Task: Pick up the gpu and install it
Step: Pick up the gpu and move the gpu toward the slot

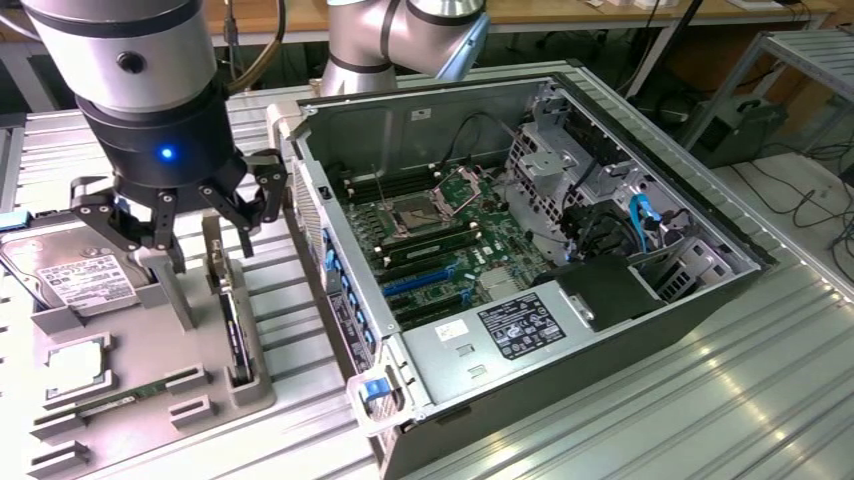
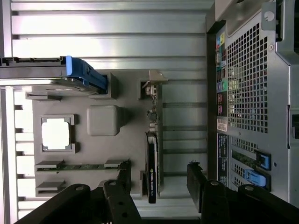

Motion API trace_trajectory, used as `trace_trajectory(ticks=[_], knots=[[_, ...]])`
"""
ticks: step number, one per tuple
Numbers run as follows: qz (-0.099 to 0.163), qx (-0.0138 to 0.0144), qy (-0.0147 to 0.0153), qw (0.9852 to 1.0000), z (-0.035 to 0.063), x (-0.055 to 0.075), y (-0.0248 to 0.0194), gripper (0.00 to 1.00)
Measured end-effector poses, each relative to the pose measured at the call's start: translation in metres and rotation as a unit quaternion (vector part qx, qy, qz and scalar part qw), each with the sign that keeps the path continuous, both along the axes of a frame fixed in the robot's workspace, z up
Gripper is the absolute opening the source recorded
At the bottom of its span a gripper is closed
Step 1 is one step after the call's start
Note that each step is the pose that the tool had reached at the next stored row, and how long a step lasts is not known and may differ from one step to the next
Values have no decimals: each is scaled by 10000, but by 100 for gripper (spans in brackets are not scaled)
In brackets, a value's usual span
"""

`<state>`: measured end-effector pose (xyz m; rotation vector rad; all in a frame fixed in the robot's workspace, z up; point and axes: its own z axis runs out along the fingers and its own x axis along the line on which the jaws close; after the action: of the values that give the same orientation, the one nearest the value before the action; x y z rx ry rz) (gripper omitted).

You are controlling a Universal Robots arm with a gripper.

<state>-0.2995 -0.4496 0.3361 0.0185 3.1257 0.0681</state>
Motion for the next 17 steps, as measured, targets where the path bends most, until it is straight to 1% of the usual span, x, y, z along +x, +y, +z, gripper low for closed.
trace_trajectory(ticks=[17], knots=[[47, 0, 0, 10000, -78, 0, 0, 60]])
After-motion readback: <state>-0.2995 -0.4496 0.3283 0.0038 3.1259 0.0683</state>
